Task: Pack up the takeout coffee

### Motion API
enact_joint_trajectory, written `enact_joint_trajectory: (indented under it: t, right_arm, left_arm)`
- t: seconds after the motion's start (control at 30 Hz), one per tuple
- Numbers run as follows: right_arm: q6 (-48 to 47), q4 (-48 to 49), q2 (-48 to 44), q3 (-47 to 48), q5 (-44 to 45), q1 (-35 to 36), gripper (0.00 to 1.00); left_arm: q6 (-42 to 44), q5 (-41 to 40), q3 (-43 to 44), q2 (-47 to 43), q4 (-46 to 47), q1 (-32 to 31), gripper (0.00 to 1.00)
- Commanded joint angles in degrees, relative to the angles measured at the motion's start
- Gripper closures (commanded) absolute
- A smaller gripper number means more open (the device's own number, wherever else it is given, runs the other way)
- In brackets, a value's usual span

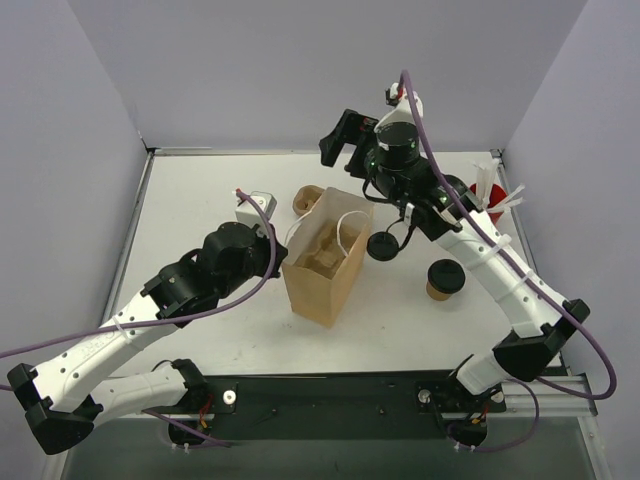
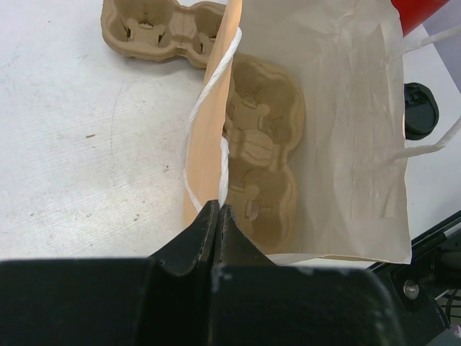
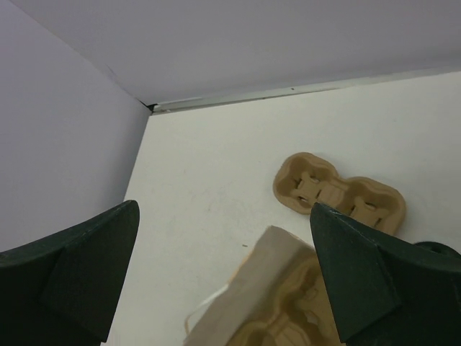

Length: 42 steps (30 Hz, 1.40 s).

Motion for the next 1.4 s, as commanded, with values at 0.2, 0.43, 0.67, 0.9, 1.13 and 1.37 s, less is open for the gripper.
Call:
enact_joint_trajectory:
  t: [0.2,0.43,0.67,0.9,1.13,1.37]
  right_arm:
    - [-3.5,-20.8,-6.4,-1.2,8.5,1.3,0.01]
    - [-2.3,-27.8,-9.4,-1.8,6.0,2.4,0.07]
    - [-2.0,-33.4,-6.0,2.8,3.6,9.6,0.25]
    - [-1.8,-44.9,0.0,10.8,9.5,14.7,0.36]
    - [0.4,-49.6,2.1,10.8,13.6,15.3,0.46]
    - [0.6,-48.6,-0.1,5.3,14.6,15.0,0.49]
  left_arm:
    - [-3.8,-3.2,1.2,-2.0,2.1,-0.7,1.0]
    - [-5.2,-4.9,0.9,-2.0,2.4,-1.6,1.0]
    - [-6.3,-6.1,0.8,-1.8,3.0,-2.3,1.0]
    - [-7.0,-6.2,0.9,-0.8,3.2,-3.4,1.0]
    - [-7.5,-6.7,0.6,-0.6,3.5,-4.1,1.0]
    - [-9.0,-8.7,0.9,-1.3,1.9,-4.1,1.0]
